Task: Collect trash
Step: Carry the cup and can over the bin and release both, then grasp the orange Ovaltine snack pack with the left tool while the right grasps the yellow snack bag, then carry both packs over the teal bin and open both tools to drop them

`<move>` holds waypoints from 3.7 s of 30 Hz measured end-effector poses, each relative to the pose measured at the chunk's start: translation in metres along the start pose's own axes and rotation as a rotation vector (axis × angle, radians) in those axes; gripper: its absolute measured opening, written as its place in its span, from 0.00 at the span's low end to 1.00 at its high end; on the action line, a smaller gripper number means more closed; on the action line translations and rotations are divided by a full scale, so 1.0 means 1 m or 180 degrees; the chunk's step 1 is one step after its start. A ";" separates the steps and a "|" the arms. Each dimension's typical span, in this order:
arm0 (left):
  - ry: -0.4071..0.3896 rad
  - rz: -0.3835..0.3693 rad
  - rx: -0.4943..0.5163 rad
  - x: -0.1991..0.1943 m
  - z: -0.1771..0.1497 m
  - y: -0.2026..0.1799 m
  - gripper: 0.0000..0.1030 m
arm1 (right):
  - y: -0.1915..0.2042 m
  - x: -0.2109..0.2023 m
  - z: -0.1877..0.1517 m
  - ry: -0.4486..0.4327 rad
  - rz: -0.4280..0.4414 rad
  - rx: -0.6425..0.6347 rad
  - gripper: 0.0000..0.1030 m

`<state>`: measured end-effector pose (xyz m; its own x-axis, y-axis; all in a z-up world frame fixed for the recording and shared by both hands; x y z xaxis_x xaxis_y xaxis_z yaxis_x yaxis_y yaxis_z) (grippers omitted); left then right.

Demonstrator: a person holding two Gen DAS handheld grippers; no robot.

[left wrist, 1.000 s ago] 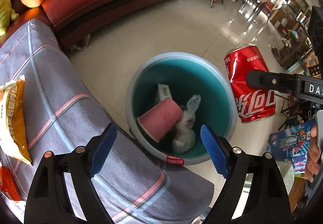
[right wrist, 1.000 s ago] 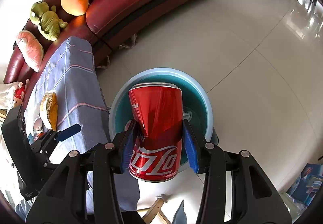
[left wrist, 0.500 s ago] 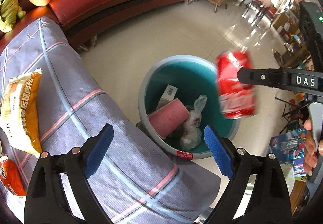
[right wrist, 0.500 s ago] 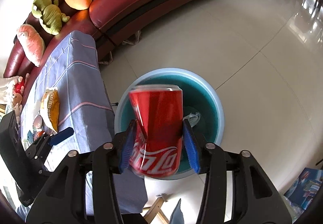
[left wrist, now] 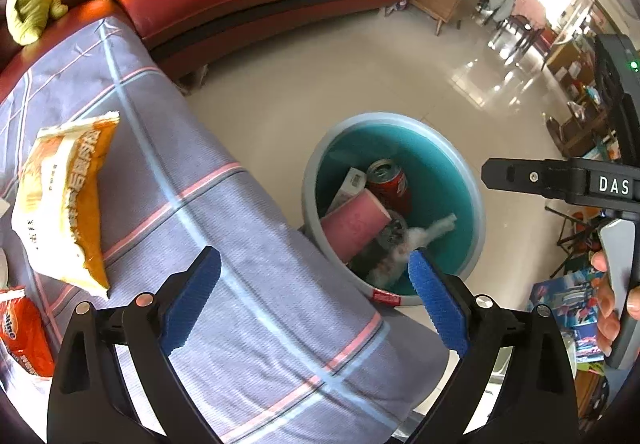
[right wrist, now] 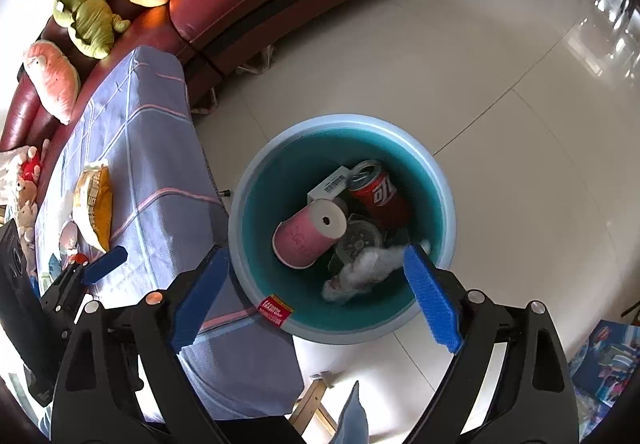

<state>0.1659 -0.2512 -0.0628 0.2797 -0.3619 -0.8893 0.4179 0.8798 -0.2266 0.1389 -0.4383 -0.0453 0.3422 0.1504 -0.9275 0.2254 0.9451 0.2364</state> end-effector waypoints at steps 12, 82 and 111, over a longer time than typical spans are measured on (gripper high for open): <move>-0.0110 0.0023 -0.0213 -0.029 -0.012 0.043 0.92 | 0.041 0.000 -0.002 0.0031 -0.0034 -0.0185 0.83; -0.0903 0.0255 -0.1217 -0.150 -0.050 0.278 0.27 | 0.311 0.108 0.048 0.0324 0.0219 -0.0957 0.88; -0.0787 0.0216 -0.0663 -0.142 -0.032 0.160 0.27 | 0.227 0.008 0.013 -0.0211 0.0451 -0.1057 0.29</move>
<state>0.1652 -0.0489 0.0146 0.5129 -0.3417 -0.7875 0.2126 0.9394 -0.2691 0.2052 -0.2261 0.0047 0.4095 0.2778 -0.8690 -0.1333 0.9605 0.2443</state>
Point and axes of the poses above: each gripper's, at about its wrist camera, not at the fingertips, and x roughly the way its jaws point, y to its left, z to its top, the point moved 1 cm from there along x, roughly the way its jaws point, and after that the axes turned 8 degrees about -x, right-handed, at the moved point
